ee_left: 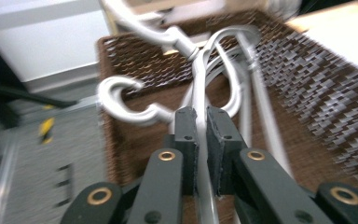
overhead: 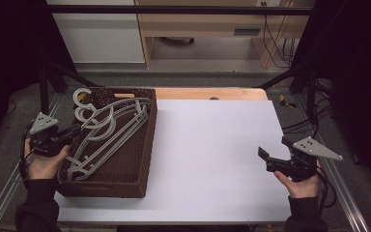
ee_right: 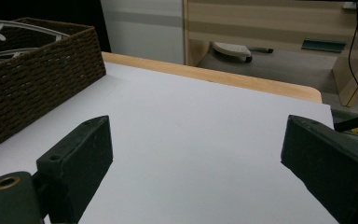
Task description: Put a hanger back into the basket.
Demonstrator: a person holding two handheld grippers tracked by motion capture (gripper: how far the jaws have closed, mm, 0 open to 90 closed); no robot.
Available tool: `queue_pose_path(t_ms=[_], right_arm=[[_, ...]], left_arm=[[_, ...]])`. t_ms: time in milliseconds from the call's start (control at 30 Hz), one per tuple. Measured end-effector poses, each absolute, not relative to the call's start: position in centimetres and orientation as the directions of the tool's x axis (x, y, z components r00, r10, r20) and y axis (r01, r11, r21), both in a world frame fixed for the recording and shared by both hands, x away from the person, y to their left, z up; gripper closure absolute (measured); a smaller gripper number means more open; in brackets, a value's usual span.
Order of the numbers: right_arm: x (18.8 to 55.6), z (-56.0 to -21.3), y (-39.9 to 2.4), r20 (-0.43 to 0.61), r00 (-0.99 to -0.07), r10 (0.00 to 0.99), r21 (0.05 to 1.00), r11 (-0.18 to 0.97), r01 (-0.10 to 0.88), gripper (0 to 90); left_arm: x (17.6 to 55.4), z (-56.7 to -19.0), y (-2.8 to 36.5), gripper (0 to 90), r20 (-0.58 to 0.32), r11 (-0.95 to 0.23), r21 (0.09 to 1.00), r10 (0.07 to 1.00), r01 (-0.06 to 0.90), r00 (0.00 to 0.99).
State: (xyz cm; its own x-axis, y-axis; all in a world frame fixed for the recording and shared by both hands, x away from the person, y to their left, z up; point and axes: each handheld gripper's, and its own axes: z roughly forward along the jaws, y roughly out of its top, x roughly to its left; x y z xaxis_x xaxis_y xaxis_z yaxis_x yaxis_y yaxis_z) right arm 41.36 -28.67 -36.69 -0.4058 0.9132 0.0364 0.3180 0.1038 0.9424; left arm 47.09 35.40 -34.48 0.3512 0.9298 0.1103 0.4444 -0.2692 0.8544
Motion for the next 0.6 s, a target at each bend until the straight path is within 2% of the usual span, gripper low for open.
queue_pose_path(t_ms=[167, 200, 333, 400, 467, 600], right_arm=[[41.4, -36.7, -28.6, 0.035, -0.406, 0.913, 0.942, 0.106, 0.318, 8.8], [41.4, -36.7, -28.6, 0.036, -0.405, 0.914, 0.942, 0.104, 0.319, 8.8], [41.4, -36.8, -28.7, 0.041, -0.403, 0.914, 0.941, 0.100, 0.324, 8.8], [41.4, -36.8, -28.6, 0.039, -0.405, 0.913, 0.941, 0.102, 0.322, 8.8], [41.4, -36.7, -28.7, 0.037, -0.406, 0.913, 0.942, 0.103, 0.318, 8.8], [41.3, -36.7, -28.8, 0.039, -0.406, 0.913, 0.942, 0.102, 0.319, 8.8]], left_arm=[[48.1, -36.1, 35.4, 85.7, 0.108, -0.281, 0.828, 0.929, 0.486, 0.353], [48.2, -36.4, 35.2, 88.6, 0.117, -0.290, 0.823, 0.928, 0.489, 0.353], [48.5, -35.8, 34.9, 89.4, 0.137, -0.313, 0.802, 0.925, 0.509, 0.354], [48.4, -35.5, 34.8, 80.0, 0.147, -0.308, 0.806, 0.931, 0.506, 0.334], [48.0, -35.3, 34.9, 76.4, 0.139, -0.293, 0.820, 0.935, 0.491, 0.327], [48.0, -35.4, 35.2, 70.0, 0.131, -0.281, 0.783, 0.947, 0.556, 0.294]])
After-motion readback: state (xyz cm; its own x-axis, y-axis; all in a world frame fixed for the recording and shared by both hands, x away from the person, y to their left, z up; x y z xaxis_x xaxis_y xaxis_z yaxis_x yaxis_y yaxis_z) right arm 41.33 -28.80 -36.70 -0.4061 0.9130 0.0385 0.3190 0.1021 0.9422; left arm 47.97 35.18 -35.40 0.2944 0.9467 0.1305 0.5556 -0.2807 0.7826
